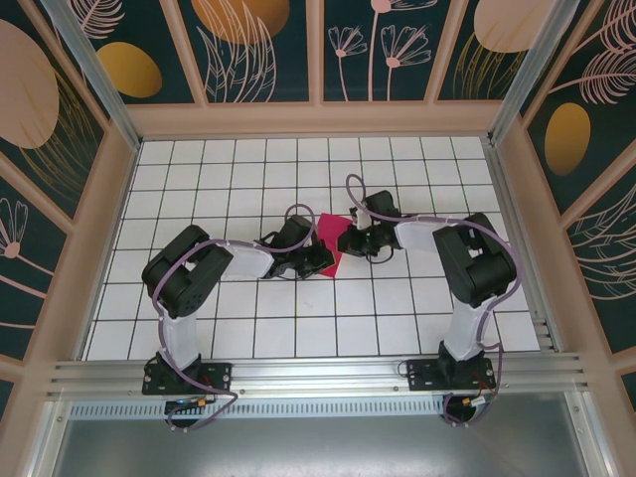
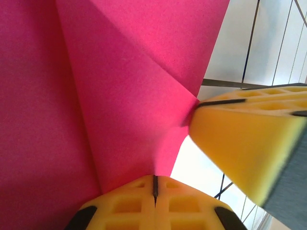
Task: Fold a paper plane with a square sheet of paper (pick it up from the middle)
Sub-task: Fold the triangle a second time at the center of the table.
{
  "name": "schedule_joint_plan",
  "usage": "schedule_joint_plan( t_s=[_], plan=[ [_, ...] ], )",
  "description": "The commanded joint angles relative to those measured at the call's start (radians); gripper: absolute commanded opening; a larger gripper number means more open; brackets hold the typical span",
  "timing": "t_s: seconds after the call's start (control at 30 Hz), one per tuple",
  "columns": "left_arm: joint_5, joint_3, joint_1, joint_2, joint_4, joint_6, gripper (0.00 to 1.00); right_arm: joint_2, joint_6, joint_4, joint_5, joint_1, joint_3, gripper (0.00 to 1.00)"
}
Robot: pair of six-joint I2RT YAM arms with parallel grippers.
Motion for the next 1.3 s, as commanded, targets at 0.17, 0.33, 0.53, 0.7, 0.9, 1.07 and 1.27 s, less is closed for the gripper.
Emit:
schedule_joint_plan(
  t_s=[0.17,0.33,0.53,0.7,0.9,1.07,1.27],
  plan=[
    [-0.041,-0.007,0.001,-0.003,-0.103,0.007,0.05,0.053,-0.039,-0.077,0.080,0.004,0.048,0.08],
    [-0.054,0.037,0.001,-0.051,-0.131,0.080,0.06,0.086,-0.080,-0.187,0.188,0.019,0.076,0.06],
    [-0.149,0.068,0.006,-0.101,-0.151,0.100,0.05,0.106,-0.102,-0.217,0.208,0.027,0.063,0.06],
    [-0.155,0.070,0.022,-0.069,-0.135,0.092,0.05,0.108,-0.098,-0.220,0.211,0.027,0.055,0.06],
    [-0.123,0.105,0.021,-0.009,-0.134,0.088,0.05,0.115,-0.098,-0.225,0.215,0.028,0.058,0.06],
    [-0.145,0.121,0.022,0.019,-0.173,0.090,0.05,0.122,-0.105,-0.230,0.218,0.027,0.055,0.06],
    [-0.193,0.149,0.024,0.042,-0.275,0.100,0.06,0.140,-0.119,-0.259,0.259,0.027,0.047,0.06]
  ],
)
